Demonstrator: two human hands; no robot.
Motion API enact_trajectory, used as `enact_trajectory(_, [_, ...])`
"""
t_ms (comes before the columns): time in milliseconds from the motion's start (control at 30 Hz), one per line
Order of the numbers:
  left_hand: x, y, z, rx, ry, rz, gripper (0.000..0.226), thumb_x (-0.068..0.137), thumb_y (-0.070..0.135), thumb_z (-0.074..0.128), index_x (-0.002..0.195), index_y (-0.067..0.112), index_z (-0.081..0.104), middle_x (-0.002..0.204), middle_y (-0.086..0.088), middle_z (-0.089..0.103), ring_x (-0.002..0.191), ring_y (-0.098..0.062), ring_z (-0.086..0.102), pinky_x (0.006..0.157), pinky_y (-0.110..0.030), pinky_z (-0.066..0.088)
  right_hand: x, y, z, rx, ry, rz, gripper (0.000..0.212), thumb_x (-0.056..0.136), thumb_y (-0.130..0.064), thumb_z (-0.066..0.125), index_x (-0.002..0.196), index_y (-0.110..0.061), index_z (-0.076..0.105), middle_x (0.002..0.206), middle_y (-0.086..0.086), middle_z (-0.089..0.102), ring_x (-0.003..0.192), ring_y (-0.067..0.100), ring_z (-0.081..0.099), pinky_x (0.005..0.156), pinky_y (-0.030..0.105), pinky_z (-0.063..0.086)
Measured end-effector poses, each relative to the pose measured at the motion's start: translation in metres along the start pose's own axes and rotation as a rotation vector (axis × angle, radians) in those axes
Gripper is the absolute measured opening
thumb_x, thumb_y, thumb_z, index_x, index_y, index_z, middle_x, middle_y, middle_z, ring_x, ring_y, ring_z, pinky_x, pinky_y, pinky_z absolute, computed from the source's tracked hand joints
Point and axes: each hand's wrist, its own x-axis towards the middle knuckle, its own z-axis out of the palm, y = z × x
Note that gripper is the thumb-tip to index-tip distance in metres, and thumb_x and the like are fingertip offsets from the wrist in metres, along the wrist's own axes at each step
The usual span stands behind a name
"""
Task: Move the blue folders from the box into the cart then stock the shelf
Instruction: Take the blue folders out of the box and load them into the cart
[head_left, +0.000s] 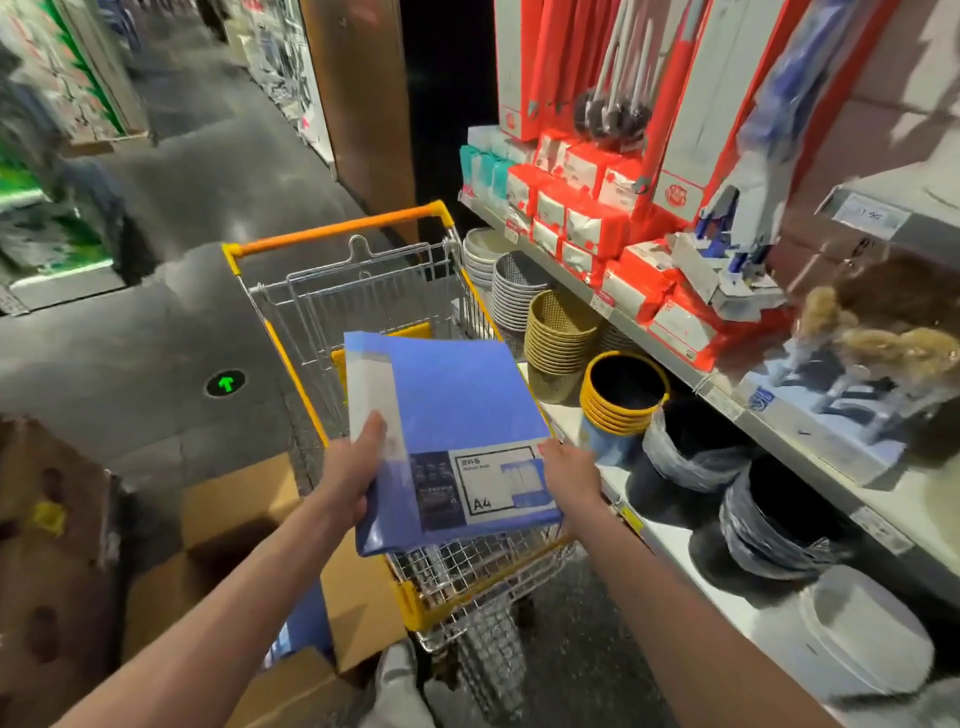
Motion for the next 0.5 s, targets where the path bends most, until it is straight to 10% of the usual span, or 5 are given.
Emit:
enact_trajectory(200, [0.122, -0.017, 0.012, 0.061, 0.005, -0.069, 0.046, 0.103, 0.042, 0.052, 0.101, -0.003, 0.059, 0.060, -0.010, 0.047, 0.042, -0.018, 0.042, 0.041, -0.021, 0.027, 0.065, -0.013, 0.053, -0.325, -0.001, -0.002, 0.039, 0.105, -0.031, 0.039, 0.113, 0.001, 0.059, 0.117, 0.024, 0.062, 0.108, 0.039, 0.058, 0.076, 0.036, 0.039])
enact_trajectory(333, [0.201, -0.035, 0.021, 0.055, 0.024, -0.104, 0.051, 0.102, 0.035, 0.056, 0.116, -0.014, 0.059, 0.084, -0.041, 0.058, 0.067, -0.033, 0.061, 0.051, -0.026, 0.033, 0.102, -0.018, 0.088, -0.464, -0.093, 0.022, 0.035, 0.104, -0.029, 0.043, 0.119, 0.000, 0.058, 0.116, 0.020, 0.063, 0.113, 0.037, 0.057, 0.081, 0.034, 0.042])
enact_trajectory(433, [0.252, -0.055, 0.035, 0.046, 0.018, -0.172, 0.036, 0.100, 0.033, 0.060, 0.107, -0.003, 0.059, 0.067, -0.018, 0.059, 0.054, -0.019, 0.063, 0.046, -0.018, 0.038, 0.127, -0.018, 0.111, -0.505, -0.171, 0.066, 0.031, 0.103, -0.027, 0.045, 0.115, -0.003, 0.061, 0.113, 0.018, 0.067, 0.108, 0.033, 0.062, 0.083, 0.035, 0.045])
enact_trajectory(500, [0.286, -0.079, 0.045, 0.016, -0.002, -0.232, 0.056, 0.089, 0.046, 0.067, 0.117, -0.001, 0.059, 0.090, -0.011, 0.069, 0.080, -0.027, 0.070, 0.060, -0.029, 0.049, 0.139, -0.015, 0.121, -0.533, -0.207, 0.111, 0.032, 0.103, -0.027, 0.045, 0.119, -0.004, 0.061, 0.117, 0.017, 0.067, 0.109, 0.032, 0.062, 0.088, 0.035, 0.046])
